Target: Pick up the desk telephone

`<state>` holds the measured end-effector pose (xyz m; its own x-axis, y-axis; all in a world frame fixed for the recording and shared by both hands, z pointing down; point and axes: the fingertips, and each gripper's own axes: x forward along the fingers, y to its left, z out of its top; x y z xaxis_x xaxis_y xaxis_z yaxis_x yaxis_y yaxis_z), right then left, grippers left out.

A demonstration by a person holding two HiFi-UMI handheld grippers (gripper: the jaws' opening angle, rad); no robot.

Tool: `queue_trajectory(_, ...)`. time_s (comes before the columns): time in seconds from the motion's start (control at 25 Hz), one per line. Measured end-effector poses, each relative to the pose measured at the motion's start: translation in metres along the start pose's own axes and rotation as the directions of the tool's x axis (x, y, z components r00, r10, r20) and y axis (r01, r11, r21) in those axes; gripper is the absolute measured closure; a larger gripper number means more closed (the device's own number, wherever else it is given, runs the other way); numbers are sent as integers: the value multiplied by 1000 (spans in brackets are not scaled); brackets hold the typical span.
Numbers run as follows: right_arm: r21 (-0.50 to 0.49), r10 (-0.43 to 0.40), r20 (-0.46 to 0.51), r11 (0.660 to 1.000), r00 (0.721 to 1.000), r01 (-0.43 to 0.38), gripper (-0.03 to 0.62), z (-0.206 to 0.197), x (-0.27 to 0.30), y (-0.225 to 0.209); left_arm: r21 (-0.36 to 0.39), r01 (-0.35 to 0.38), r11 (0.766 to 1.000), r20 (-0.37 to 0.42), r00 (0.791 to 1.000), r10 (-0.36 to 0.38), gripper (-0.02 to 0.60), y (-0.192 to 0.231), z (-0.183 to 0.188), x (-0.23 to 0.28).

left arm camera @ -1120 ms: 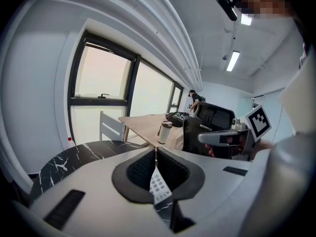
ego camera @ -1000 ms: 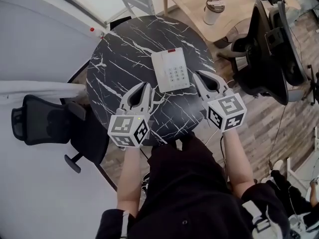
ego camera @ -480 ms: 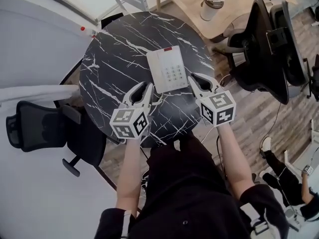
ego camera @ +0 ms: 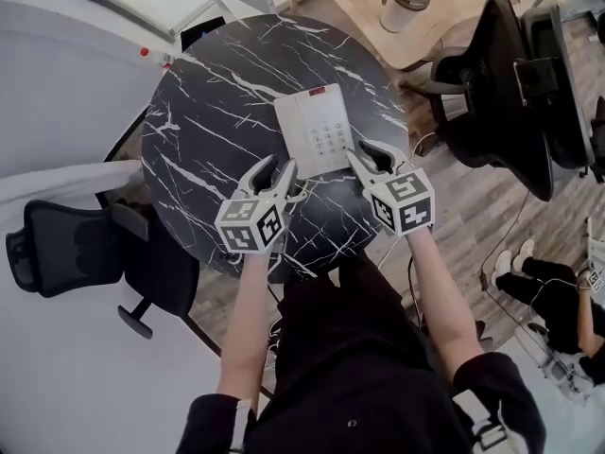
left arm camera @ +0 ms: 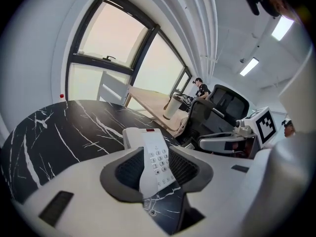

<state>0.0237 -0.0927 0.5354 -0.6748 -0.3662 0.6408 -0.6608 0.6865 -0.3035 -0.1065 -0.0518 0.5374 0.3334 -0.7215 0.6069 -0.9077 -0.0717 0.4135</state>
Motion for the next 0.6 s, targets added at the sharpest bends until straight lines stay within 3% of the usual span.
queue_trajectory(0.28,28,-15,-71,999,997,17,425,-23,26,-11,-34,8,999,-61,998,-10,378,16,-13,25)
queue_trajectory(0.6,61,-4,-110,998,994,11,396,-38,49,-24,-114,46,992,-121,991,-60,348,27,-30,48)
